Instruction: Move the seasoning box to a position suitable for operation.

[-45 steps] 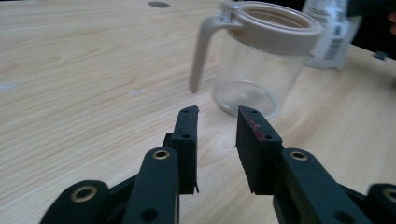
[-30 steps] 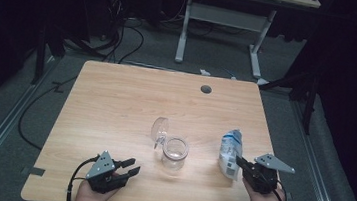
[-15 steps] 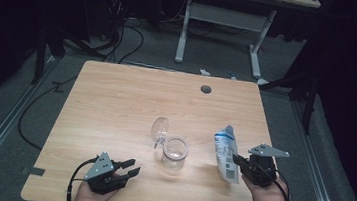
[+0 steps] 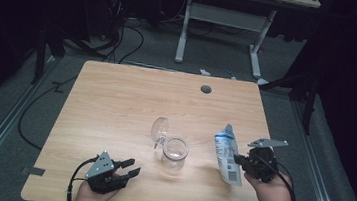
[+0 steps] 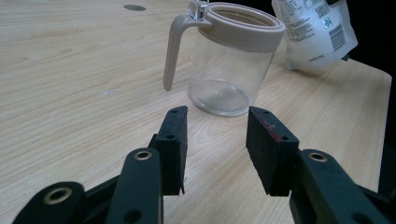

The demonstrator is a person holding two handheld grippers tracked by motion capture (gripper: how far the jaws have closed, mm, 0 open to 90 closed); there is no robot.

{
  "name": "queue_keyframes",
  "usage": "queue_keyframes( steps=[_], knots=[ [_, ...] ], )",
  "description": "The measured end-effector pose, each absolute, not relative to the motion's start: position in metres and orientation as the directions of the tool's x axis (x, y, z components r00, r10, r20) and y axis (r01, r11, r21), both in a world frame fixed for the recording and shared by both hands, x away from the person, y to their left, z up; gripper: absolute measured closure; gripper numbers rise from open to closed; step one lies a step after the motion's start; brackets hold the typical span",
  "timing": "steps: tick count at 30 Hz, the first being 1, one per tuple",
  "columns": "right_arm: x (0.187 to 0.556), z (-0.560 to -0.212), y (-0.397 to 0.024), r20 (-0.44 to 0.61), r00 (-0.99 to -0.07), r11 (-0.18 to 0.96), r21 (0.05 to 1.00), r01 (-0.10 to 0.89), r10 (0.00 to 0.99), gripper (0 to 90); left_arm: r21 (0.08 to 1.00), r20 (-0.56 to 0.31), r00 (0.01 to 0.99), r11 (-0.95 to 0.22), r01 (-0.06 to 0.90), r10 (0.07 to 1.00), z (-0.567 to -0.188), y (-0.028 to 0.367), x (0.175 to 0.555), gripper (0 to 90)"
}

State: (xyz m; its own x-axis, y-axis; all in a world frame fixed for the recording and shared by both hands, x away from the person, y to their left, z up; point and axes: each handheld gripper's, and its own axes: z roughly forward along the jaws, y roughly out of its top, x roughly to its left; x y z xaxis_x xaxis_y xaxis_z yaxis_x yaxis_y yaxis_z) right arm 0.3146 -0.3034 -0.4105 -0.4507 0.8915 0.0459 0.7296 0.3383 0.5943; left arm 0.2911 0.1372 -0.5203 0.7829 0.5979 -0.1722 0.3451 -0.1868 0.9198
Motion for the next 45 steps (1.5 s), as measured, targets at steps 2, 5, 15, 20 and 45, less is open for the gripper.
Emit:
queue_keyframes(
  steps=[2, 5, 15, 20, 45],
  knots=[
    [0.317, -0.409, -0.302, 0.04, -0.455, 0.351, 0.579, 0.736, 0.889, 90.0, 0.918, -0.174, 0.782, -0.189, 0.349, 0.599, -0.52, 0.137, 0.291, 58.2],
    [0.32, -0.406, -0.3, 0.037, -0.469, 0.372, 0.554, 0.744, 0.883, 90.0, 0.918, -0.176, 0.776, -0.183, 0.351, 0.606, -0.52, 0.139, 0.291, 57.6],
    [0.333, -0.398, -0.29, 0.034, -0.494, 0.422, 0.472, 0.774, 0.869, 90.0, 0.923, -0.167, 0.773, -0.178, 0.34, 0.612, -0.521, 0.139, 0.289, 56.6],
    [0.337, -0.392, -0.288, 0.041, -0.493, 0.428, 0.44, 0.79, 0.869, 90.0, 0.926, -0.169, 0.772, -0.169, 0.337, 0.613, -0.521, 0.139, 0.289, 56.6],
    [0.342, -0.378, -0.28, 0.033, -0.509, 0.483, 0.264, 0.835, 0.86, 90.0, 0.926, -0.164, 0.778, -0.177, 0.333, 0.607, -0.522, 0.137, 0.287, 54.0]
  ],
)
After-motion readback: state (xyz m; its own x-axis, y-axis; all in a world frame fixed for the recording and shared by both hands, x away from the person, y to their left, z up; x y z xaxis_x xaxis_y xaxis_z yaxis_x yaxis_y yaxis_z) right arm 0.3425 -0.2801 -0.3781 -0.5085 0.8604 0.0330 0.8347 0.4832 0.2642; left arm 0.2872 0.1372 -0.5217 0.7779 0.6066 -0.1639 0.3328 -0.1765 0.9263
